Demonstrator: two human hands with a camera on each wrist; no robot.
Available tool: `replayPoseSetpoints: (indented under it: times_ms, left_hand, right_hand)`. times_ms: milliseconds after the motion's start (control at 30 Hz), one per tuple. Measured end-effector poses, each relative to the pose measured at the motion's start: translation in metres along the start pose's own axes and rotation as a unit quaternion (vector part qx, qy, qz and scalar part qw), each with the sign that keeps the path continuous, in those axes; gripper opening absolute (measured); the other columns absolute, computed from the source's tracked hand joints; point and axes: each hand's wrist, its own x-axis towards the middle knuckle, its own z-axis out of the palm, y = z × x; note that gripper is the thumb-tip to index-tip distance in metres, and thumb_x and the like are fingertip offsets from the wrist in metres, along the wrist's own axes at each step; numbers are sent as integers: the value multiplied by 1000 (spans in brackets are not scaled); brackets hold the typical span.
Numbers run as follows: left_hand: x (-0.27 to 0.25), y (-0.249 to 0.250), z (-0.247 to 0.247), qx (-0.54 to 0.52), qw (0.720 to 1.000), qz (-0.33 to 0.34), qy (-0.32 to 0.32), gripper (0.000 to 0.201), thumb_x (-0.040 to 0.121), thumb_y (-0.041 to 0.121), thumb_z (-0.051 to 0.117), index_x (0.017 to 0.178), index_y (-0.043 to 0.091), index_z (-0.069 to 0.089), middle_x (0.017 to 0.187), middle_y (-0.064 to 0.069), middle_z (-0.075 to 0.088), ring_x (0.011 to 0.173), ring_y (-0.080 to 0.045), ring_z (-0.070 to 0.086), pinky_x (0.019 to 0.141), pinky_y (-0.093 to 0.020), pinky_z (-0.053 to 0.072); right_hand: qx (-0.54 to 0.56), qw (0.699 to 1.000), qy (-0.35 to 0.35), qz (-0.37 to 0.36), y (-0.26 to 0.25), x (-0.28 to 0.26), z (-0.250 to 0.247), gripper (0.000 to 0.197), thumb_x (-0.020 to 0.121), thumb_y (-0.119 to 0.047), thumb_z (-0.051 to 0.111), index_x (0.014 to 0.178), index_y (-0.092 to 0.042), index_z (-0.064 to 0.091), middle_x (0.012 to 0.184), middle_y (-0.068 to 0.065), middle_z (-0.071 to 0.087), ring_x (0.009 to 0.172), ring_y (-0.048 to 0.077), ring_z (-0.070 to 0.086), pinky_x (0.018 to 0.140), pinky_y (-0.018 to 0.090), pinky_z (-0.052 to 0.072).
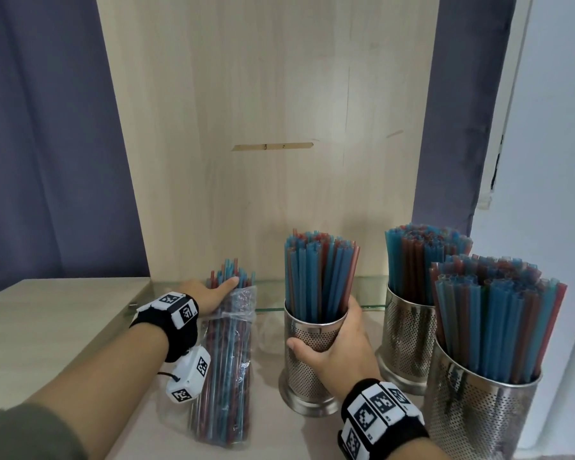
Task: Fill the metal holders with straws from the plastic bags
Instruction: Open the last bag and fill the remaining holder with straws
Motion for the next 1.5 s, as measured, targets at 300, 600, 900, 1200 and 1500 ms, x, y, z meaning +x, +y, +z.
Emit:
replayPoseSetpoints:
  times_ms: [300,600,900,1200,1500]
  left_hand:
    - [26,-18,9,-158,987,-4,5,52,86,45,69,114,1,69,105,-17,70,92,-31,65,86,-33,50]
    - [18,-13,9,-200,979,-14,37,41,95,29,59,115,-7,63,75,-8,58,75,-26,55,75,-30,41]
    - [5,-2,-17,-179,980,-8,90,41,96,32,56,106,-6,65,89,-17,61,75,-30,54,67,-30,40]
    - [1,11,-46,-352,915,147,128,23,102,18,44,109,0,57,80,-5,68,74,-18,68,85,-38,55]
    - [-23,30,-93,-383,825,259,325,11,101,26,45,104,16,46,74,4,62,65,-14,61,77,-38,55]
  right_hand:
    - [4,1000,0,0,1,1,-1,99,52,-57,88,127,-51,23,124,-26,51,117,-1,50,103,21,42]
    - [6,1000,-1,-6,-2,0,-4,97,55,-52,89,125,-51,22,116,-34,46,112,-4,49,96,15,38]
    - [-1,1000,-5,1,-2,-1,-4,105,57,-50,90,139,-37,27,115,-34,43,112,-5,46,97,14,37]
    - [-6,1000,0,6,-2,0,-2,105,56,-51,90,139,-35,28,124,-22,49,116,0,47,103,22,41]
    - [4,1000,-1,3,-2,0,-2,105,56,-49,91,140,-35,29,123,-24,49,115,-1,48,104,23,42]
